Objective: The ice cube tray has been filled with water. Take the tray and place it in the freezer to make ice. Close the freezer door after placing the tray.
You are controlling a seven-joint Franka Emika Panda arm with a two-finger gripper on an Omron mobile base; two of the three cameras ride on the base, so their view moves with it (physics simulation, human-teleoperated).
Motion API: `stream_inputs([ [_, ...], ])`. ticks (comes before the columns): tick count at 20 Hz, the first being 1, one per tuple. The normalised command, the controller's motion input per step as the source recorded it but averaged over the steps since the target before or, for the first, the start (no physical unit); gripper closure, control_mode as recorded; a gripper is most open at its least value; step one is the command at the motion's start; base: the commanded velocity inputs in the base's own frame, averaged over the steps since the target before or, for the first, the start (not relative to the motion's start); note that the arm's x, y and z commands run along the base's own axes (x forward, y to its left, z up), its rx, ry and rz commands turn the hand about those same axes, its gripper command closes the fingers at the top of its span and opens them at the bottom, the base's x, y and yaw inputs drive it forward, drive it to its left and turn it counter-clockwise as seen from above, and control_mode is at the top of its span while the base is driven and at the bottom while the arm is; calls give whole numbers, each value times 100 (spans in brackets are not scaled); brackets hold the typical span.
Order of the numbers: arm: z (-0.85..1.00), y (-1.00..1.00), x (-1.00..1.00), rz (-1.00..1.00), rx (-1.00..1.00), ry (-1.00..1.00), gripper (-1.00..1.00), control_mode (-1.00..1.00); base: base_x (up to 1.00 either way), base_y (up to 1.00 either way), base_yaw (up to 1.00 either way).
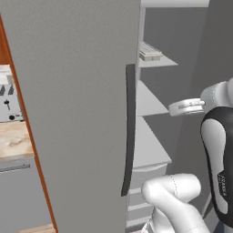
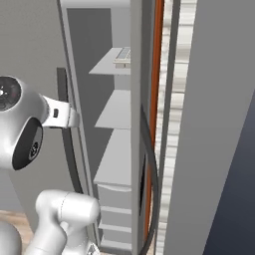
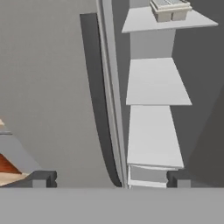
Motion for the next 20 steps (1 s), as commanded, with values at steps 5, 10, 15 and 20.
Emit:
stream_inputs([
  [5, 0, 0, 0, 0, 0, 0, -100, 100, -88, -13, 0],
  [10, 0, 0, 0, 0, 0, 0, -100, 100, -14, -21, 0],
  [15, 0, 0, 0, 0, 0, 0, -100, 100, 2, -78, 0],
  [20, 0, 0, 0, 0, 0, 0, -100, 100, -3, -85, 0],
])
